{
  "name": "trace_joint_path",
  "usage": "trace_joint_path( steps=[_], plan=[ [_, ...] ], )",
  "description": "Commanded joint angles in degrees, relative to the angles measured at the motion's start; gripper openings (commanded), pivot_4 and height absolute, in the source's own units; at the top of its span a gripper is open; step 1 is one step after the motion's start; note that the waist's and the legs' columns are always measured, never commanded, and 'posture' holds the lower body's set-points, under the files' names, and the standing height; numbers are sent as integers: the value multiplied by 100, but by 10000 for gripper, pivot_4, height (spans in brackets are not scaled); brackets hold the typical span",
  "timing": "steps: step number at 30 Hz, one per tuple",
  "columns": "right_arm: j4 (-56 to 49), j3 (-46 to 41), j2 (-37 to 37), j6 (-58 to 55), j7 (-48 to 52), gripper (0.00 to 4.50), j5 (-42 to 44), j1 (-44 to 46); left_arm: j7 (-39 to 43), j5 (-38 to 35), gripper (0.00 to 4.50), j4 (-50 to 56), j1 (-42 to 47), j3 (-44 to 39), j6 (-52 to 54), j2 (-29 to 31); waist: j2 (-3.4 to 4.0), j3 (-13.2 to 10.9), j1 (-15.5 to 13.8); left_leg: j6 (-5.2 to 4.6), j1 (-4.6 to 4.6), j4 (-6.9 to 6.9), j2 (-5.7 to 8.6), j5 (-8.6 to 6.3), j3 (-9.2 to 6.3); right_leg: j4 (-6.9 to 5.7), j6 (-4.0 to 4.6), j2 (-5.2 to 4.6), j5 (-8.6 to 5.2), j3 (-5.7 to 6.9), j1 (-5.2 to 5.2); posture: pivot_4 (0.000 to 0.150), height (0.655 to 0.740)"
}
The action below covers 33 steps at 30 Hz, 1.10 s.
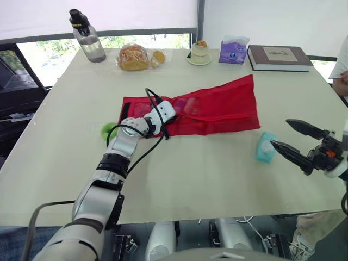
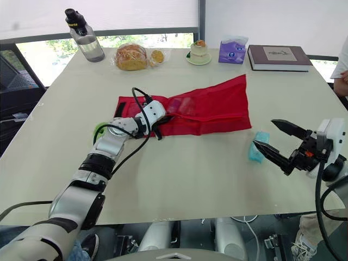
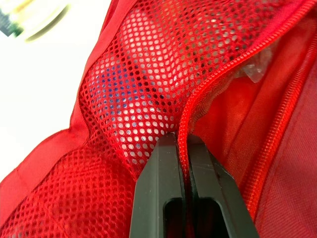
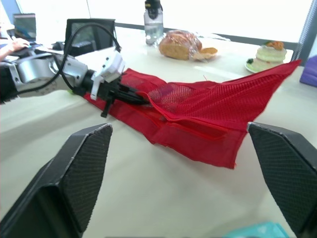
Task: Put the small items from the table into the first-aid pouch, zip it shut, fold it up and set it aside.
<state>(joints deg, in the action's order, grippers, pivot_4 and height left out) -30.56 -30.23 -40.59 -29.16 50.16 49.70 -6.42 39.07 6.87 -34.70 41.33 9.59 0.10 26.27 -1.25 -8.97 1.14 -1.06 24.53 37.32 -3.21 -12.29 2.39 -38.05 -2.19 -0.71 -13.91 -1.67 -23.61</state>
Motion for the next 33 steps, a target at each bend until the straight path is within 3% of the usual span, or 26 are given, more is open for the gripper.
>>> trace_joint_path(
  steps=[1, 6, 10, 11, 13, 14, 15, 19, 20, 27, 33],
  plan=[
    [-192, -335, -150, -42, 72, 44756, 346, -56, -115, 37, 0, 239, -150, -156, 319, 203, 0, 0, 0, 0, 0, 0, 0, 0, 1, 0, 0, 0, 0, 0, 0, 1500, 7400],
    [-60, -638, -392, 29, 144, 44756, 403, -35, 287, -184, 0, 865, -353, -76, 492, 257, 0, 0, -8, 1, 0, -1, 1, 0, 12, 1, 3, -4, 1, -7, -1, 1500, 7400],
    [-15, -469, -475, 277, 49, 44756, -138, 4, 382, -229, 0, 1212, -360, -15, 375, 185, 0, 0, -46, 0, 2, 1, 3, 0, 13, 3, 3, -7, 1, -7, -1, 1500, 7400],
    [-36, -451, -473, 271, 38, 45000, -122, 26, 392, -273, 6166, 1277, -355, -46, 462, 149, 0, 0, -51, 0, 3, 1, 5, 0, 13, 3, 3, -8, 1, -7, -1, 1500, 7400],
    [-86, -457, -428, 233, -31, 45000, -3, 115, 458, -316, 14039, 1382, -358, -61, 588, 133, 0, 0, -55, 0, 7, 3, 8, 0, 13, 4, 2, -11, 1, -7, -1, 1500, 7400],
    [-108, -460, -417, 223, -61, 45000, 10, 141, 477, -283, 20766, 1403, -355, -38, 584, 156, -1, -1, -55, 0, 7, 4, 9, 0, 13, 4, 2, -12, 1, -7, -1, 1500, 7400],
    [-131, -472, -408, 215, -104, 45000, -7, 145, 486, -215, 21914, 1416, -340, 3, 551, 199, -1, -1, -55, 0, 8, 4, 9, 0, 13, 5, 2, -12, 1, -7, -1, 1500, 7400],
    [-208, -397, -458, 225, -179, 45000, -228, 62, 593, -115, 42469, 1429, -202, 102, 399, 257, -1, -1, -56, 0, 8, 4, 10, 0, 11, 5, 2, -12, 1, -6, -1, 1500, 7400],
    [-234, -373, -460, 195, -185, 45000, -209, 57, 644, -139, 44311, 1448, -146, 120, 371, 232, -1, -1, -58, 0, 8, 4, 10, 0, 10, 5, 2, -12, 1, -5, -1, 1500, 7400],
    [-351, -197, -468, 37, -389, 45000, -263, 15, 947, -134, 44311, 965, 467, 550, -59, -446, -1, -1, -152, 0, 15, 12, 19, 0, 10, 6, 2, -15, 2, -9, 0, 1500, 7400],
    [-543, -130, -446, 47, -655, 45000, -482, -86, 928, 32, 44311, -776, 1521, 825, -210, -1325, -4, -2, -185, 0, 18, 13, 32, 0, 0, 7, -6, -11, -3, -19, 0, 1500, 7400]
  ],
)
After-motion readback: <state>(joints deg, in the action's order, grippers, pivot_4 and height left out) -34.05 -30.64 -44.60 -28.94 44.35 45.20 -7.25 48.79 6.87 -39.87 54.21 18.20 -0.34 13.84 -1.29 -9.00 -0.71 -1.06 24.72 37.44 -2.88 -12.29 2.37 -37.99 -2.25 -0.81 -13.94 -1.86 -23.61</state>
